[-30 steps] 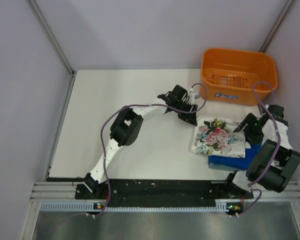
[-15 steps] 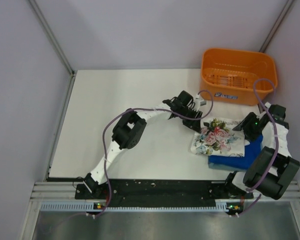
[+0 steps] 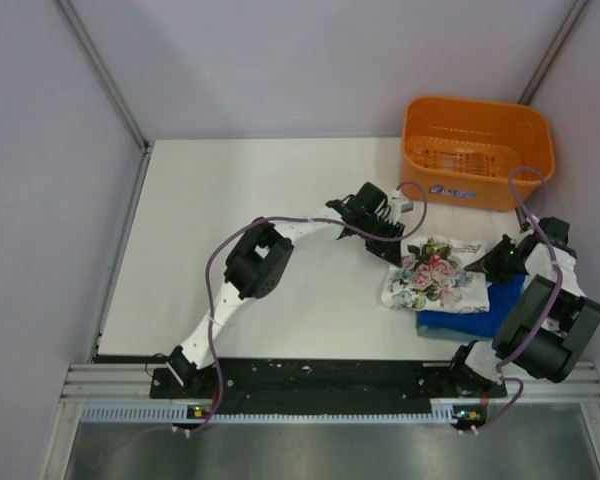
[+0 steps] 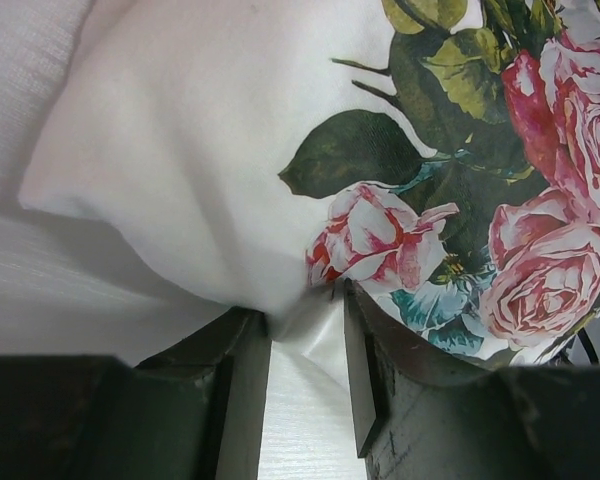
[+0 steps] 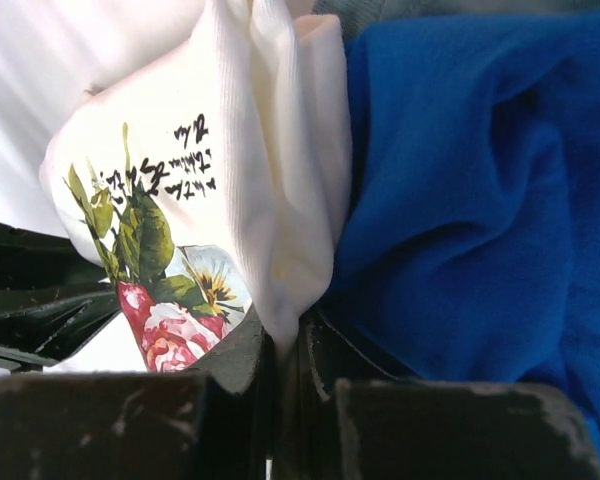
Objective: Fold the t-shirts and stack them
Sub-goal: Put the neatly folded tshirt into the corner of the board with the right arm
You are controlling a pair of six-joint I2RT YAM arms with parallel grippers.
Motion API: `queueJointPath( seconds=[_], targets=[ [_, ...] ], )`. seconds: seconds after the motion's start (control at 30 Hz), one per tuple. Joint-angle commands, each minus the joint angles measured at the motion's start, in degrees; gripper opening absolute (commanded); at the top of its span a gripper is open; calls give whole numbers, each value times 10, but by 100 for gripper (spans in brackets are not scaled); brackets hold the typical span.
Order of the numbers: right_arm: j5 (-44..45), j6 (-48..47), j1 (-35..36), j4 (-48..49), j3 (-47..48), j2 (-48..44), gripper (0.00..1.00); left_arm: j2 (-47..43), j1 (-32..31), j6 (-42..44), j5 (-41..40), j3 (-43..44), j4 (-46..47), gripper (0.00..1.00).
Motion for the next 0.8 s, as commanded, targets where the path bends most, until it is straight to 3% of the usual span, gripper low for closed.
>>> queueJointPath(
  seconds=[0.0, 0.2, 0.33, 0.4, 0.53, 0.6, 0.7, 0.77],
  targets=[
    [-20, 4, -1, 4, 10, -20, 0, -24, -6, -8, 30, 3, 6, 41],
    [-2, -2, -5, -23, 25, -48, 0, -65, 22, -62, 70, -16, 3, 51],
    [27, -6, -4, -36, 39, -76, 0, -99, 0, 2, 59, -43, -16, 54],
    [23, -7, -4, -37, 40, -67, 3, -111, -16, 92, 52, -20, -64, 54],
    [34, -10, -4, -40, 46, -44, 23, -178, -37, 305, 47, -24, -108, 57],
    [55, -9, -4, -46, 53, -44, 50, -212, -50, 404, 51, -39, -142, 63],
    [110, -7, -4, -67, 71, -68, 62, -260, -86, 502, 35, -109, -156, 68],
    [148, 4, -4, -87, 85, -103, 69, -267, -110, 518, 18, -141, -152, 70]
  ],
)
